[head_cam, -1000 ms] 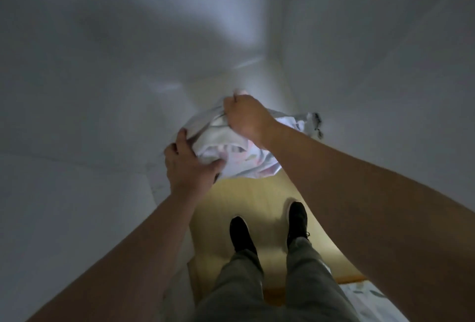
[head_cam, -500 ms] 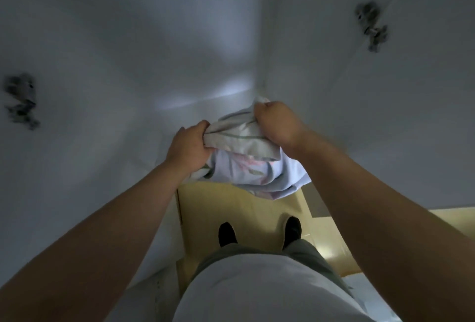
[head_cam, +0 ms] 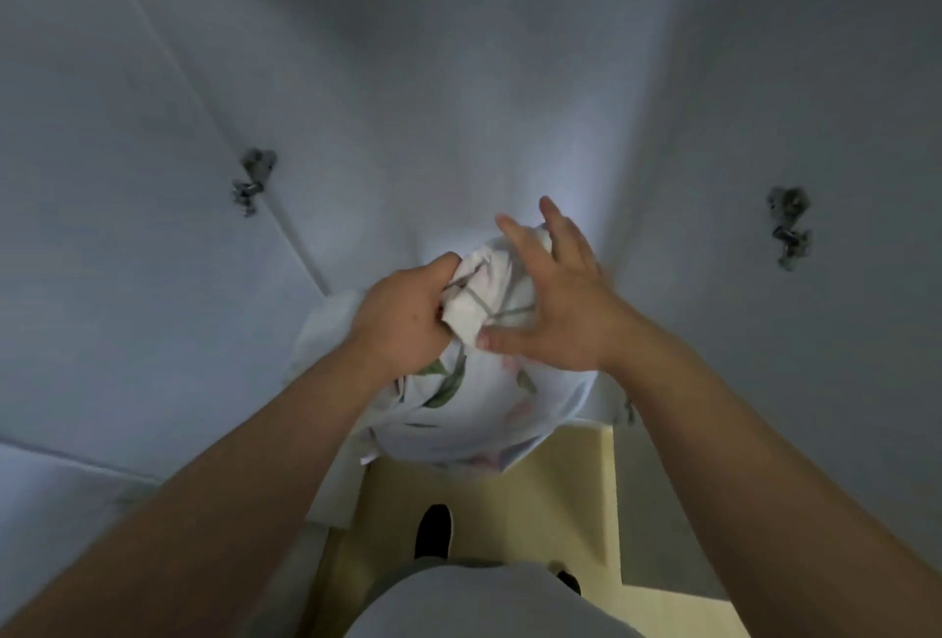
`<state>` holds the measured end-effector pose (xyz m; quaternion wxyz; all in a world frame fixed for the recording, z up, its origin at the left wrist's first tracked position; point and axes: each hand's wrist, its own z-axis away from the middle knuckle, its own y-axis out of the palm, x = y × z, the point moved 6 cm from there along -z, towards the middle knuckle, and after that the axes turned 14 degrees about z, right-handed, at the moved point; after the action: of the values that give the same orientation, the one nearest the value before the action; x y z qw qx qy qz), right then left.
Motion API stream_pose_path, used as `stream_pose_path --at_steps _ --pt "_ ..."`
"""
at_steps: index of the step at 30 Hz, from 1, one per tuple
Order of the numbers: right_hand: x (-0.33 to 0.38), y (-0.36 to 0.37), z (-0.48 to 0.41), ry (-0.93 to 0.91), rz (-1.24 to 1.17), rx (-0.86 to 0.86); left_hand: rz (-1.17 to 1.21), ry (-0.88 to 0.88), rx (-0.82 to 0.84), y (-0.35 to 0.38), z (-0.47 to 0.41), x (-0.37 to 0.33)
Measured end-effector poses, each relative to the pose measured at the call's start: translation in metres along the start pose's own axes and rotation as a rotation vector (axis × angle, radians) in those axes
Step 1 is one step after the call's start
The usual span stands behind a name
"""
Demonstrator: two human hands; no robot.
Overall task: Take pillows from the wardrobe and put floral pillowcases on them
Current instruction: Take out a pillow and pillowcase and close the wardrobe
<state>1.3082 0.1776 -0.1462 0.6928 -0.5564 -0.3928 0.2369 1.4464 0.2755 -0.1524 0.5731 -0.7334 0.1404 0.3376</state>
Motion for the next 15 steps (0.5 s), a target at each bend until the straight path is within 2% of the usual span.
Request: stream_pose_path --at_steps 2,6,10,12,15 --pt "0.012 0.006 -0.002 -0.091 0.122 0.003 -0.019 -0.023 -0.036 -0.014 0.016 -0.005" --pt "0.047 -0.001 -0.006 -0.26 0.18 -0.249 -0.071 -0.152 -0.178 -0.043 0.059 -0.003" --pt "0.092 0.002 -0.005 -0.379 0.04 -0.262 0.006 -0.368 -0.292 -0.066 0.104 0.014" --pt "0.12 0.006 -0.001 -0.42 -0.047 -0.257 0.066 -0.402 -0.389 -0.08 0.13 0.021" --pt "0.161 0.016 0.004 -0.505 -0.026 -0.237 0.125 -0.452 -0.513 -0.1 0.168 0.029"
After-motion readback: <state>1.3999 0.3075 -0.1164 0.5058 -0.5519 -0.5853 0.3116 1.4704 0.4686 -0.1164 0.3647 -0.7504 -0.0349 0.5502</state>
